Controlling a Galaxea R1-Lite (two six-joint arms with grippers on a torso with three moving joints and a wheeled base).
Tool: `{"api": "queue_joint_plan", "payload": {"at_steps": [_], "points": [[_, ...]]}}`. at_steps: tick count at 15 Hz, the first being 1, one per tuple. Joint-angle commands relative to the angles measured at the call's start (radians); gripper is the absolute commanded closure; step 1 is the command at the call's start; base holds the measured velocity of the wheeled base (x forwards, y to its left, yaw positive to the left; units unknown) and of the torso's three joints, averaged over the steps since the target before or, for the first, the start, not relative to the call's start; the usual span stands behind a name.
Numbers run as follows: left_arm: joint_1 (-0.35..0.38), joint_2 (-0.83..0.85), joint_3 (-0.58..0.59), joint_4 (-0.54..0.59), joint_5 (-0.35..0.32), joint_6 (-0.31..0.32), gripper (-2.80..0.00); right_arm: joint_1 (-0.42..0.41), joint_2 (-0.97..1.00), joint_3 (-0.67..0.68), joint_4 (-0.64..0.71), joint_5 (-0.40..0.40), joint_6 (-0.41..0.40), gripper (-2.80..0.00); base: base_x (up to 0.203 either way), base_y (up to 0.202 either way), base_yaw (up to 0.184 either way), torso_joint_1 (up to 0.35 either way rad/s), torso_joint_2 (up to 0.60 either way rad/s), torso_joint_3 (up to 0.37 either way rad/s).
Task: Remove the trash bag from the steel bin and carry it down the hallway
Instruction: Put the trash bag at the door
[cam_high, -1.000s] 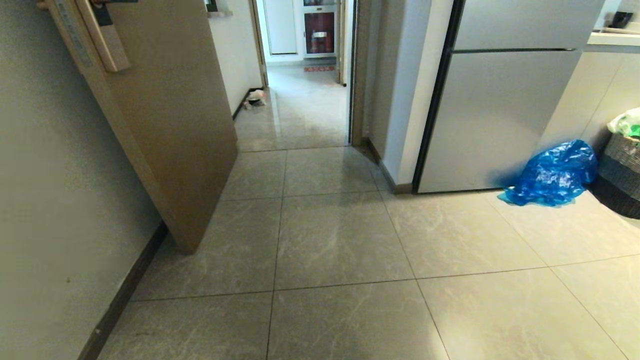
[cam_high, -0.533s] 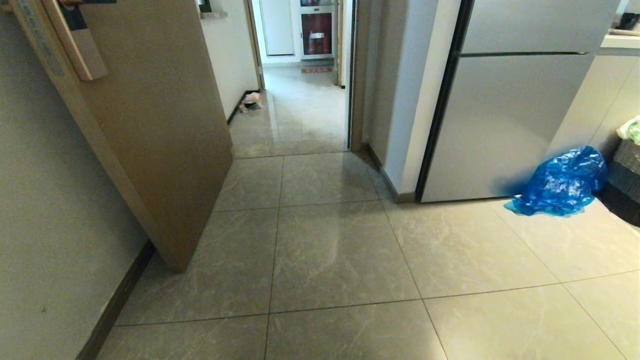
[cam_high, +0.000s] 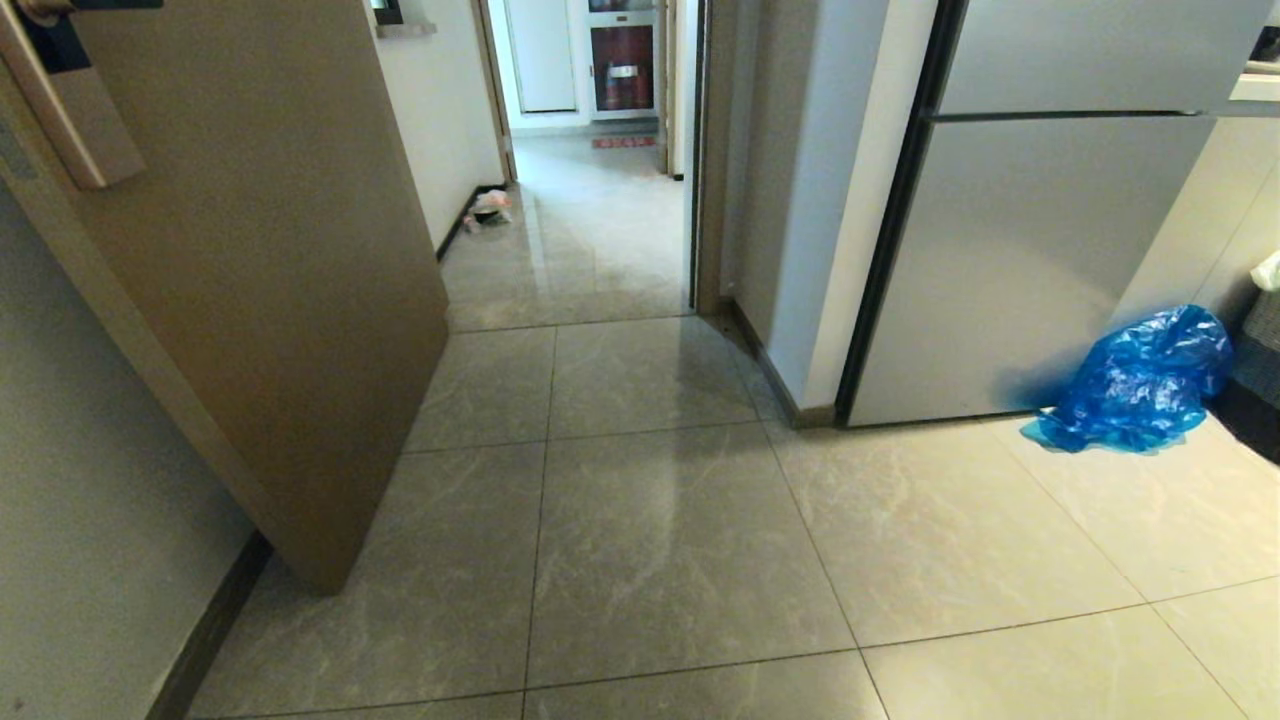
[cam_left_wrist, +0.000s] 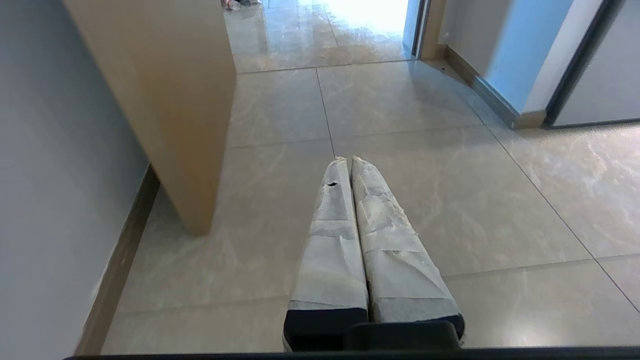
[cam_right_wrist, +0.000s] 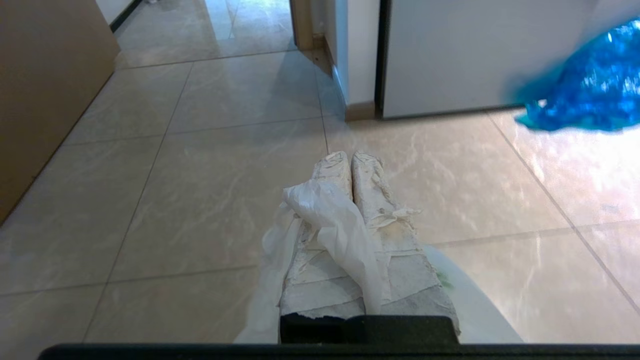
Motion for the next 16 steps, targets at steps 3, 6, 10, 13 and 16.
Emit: {"api": "queue_joint_plan", "payload": {"at_steps": [3, 6, 10, 13, 16], "points": [[0.0, 0.0, 0.0, 0.0, 0.0, 0.0, 0.0, 0.0, 0.0, 0.0, 0.0, 0.0, 0.001, 0.0, 0.184, 0.0, -0.004, 0.002, 0.0, 0.002], [0.0, 0.0, 0.0, 0.0, 0.0, 0.001, 0.0, 0.002, 0.0, 0.0, 0.0, 0.0, 0.001, 0.0, 0.185, 0.0, -0.004, 0.004, 0.0, 0.004], [0.0, 0.0, 0.0, 0.0, 0.0, 0.0, 0.0, 0.0, 0.0, 0.0, 0.0, 0.0, 0.001, 0.0, 0.186, 0.0, -0.002, 0.003, 0.0, 0.005], [0.0, 0.0, 0.0, 0.0, 0.0, 0.0, 0.0, 0.002, 0.0, 0.0, 0.0, 0.0, 0.001, 0.0, 0.186, 0.0, -0.004, 0.001, 0.0, 0.004], [0.0, 0.0, 0.0, 0.0, 0.0, 0.001, 0.0, 0.0, 0.0, 0.0, 0.0, 0.0, 0.001, 0.0, 0.184, 0.0, -0.002, 0.002, 0.0, 0.0]]}}
